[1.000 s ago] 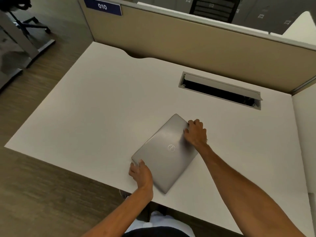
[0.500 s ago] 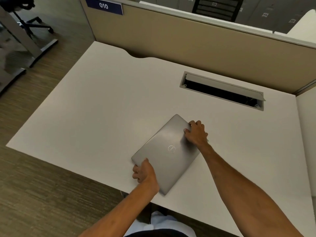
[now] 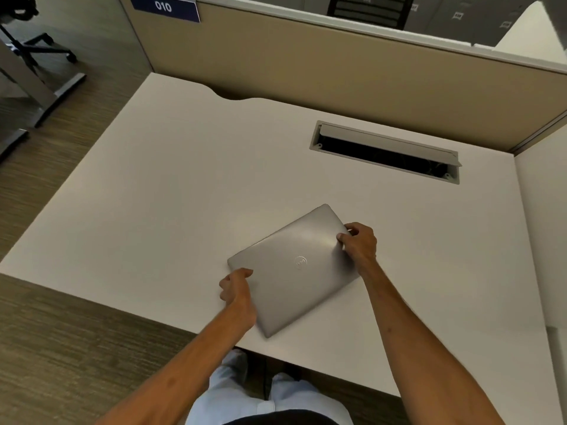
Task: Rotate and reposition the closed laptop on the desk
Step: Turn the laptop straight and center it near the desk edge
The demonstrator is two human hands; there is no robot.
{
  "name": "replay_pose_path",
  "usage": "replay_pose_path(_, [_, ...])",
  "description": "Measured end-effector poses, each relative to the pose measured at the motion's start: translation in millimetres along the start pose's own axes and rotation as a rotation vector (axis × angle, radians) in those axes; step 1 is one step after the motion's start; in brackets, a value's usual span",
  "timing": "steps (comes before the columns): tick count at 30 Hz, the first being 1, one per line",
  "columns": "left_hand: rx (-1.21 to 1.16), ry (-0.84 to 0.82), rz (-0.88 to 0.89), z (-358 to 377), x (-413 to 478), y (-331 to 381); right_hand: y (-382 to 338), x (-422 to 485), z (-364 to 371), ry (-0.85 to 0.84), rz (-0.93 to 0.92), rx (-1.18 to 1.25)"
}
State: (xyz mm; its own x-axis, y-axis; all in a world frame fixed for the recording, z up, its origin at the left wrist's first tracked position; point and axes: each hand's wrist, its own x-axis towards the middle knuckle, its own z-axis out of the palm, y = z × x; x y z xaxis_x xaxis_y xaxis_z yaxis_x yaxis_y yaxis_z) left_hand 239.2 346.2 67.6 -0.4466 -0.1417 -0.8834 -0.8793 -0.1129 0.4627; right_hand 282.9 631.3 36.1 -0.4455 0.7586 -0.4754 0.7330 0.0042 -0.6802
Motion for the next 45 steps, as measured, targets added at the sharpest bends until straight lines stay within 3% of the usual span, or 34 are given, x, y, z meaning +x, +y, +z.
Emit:
replay_pose_path(3, [0.038,-0.051,0.023,-3.9,28.6,4.2,2.0,-14.9,-11.5,0.028,0.023,0.108])
replay_pose_path(7, [0.134,-0.134,0.062,-1.8,-2.8,32.5,9.2,-31.2,-23.3,0.046,0.056,0.188])
replay_pose_path(16, [0.365,-0.275,0.109,1.1,0.1,65.5,50.8,-74.3,-17.5,0.183,0.278,0.389])
replay_pose_path(23, [0.458,-0.322,0.113,7.0,7.2,69.0,73.8,-89.5,-12.0,0.261,0.351,0.393])
replay_pose_path(45, [0.532,-0.331,0.153,19.9,14.5,70.5,87.6,-93.6,-5.4,0.293,0.316,0.298])
